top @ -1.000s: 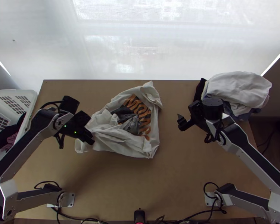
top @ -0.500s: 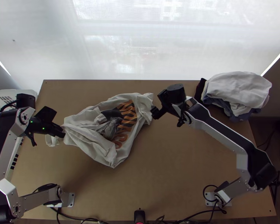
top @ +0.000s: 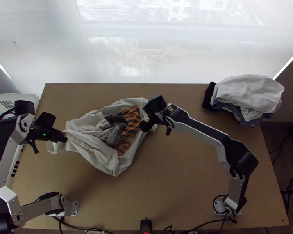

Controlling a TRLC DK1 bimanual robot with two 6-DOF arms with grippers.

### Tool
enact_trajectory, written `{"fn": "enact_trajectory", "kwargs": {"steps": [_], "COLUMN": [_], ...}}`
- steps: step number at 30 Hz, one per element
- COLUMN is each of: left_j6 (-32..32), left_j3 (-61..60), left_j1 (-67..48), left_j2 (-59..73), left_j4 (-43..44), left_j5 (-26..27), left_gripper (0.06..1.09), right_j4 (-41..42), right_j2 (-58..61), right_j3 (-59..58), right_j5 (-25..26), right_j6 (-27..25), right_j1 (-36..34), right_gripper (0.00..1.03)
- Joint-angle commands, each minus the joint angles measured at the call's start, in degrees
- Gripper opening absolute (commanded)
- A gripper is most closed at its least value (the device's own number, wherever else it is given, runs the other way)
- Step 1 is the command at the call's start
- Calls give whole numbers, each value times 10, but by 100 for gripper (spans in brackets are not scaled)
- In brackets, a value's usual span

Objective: Fold the t-shirt

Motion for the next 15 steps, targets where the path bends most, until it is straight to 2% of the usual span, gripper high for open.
{"fn": "enact_trajectory", "kwargs": {"steps": [1,2,5,8,15], "left_j6": [-37,-41,-49,-49,-58], "left_j3": [-2,-1,1,3,25], "left_j1": [-16,-19,-26,-30,-50], "left_j2": [-5,-7,-18,-28,-45], "left_j4": [7,7,7,7,-4], "left_j5": [4,4,5,4,5], "left_gripper": [68,78,90,94,94], "right_j4": [-24,-26,-30,-31,-35], "right_j2": [27,27,28,30,22], "right_j3": [17,18,19,10,-12], "right_j5": [-9,-9,-9,-9,-8], "right_j6": [8,8,12,15,12], "right_j1": [11,11,12,15,11], "right_gripper": [98,98,98,98,97]}}
